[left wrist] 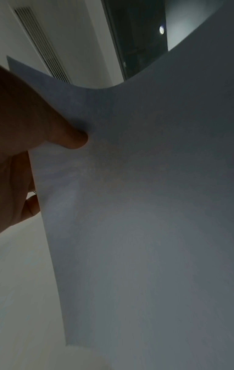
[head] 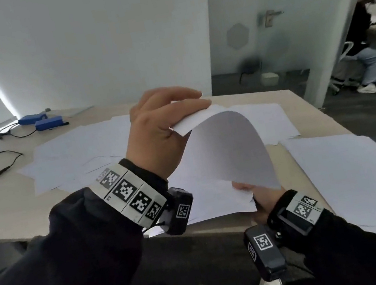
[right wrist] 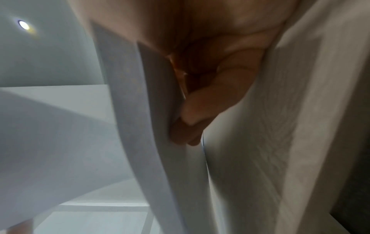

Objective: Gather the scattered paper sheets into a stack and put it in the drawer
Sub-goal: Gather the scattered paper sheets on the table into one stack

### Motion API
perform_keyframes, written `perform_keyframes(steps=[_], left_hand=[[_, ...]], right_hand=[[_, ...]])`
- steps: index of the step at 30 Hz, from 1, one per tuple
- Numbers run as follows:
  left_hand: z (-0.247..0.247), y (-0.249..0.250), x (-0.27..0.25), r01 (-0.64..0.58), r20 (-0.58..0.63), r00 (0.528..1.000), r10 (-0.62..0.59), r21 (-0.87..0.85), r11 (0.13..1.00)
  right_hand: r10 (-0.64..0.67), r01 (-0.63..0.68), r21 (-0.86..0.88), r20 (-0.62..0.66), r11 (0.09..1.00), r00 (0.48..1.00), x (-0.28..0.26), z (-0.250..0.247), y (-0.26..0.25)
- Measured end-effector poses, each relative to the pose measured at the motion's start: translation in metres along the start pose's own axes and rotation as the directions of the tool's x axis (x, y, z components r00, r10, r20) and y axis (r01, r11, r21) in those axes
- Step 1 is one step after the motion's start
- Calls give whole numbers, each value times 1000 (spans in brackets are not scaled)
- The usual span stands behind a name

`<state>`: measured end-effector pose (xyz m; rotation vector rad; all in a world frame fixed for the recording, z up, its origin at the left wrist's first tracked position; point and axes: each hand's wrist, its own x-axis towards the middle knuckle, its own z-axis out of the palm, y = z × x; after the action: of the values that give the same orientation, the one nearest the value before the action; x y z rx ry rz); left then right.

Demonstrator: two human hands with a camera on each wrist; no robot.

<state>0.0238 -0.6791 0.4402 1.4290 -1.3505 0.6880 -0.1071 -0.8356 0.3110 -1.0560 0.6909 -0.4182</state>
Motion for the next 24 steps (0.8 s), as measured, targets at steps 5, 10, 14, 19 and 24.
perform_keyframes(steps=[5,10,14,19,24], left_hand=[[2,9,-11,-7,50,999,13,-133,991],[-3,-16,-95,268,295,932,-212,-162,950],[-7,-24,-144,468,499,787,-363,-98,878],[-6,-34,-160,508,600,668,-439,63,859],[-5,-46,-157,480,660,584,-472,187,857]], right_hand=[[-23,21,71,26,997,999,-8,-12,-7],[42,-40,38,-53,998,998,-8,-30,0],[64,-64,7,0,998,998,-19,-27,-14],[70,-69,-46,19,997,997,-31,-17,-22],[157,-159,-75,-38,984,987,-22,-13,-20]])
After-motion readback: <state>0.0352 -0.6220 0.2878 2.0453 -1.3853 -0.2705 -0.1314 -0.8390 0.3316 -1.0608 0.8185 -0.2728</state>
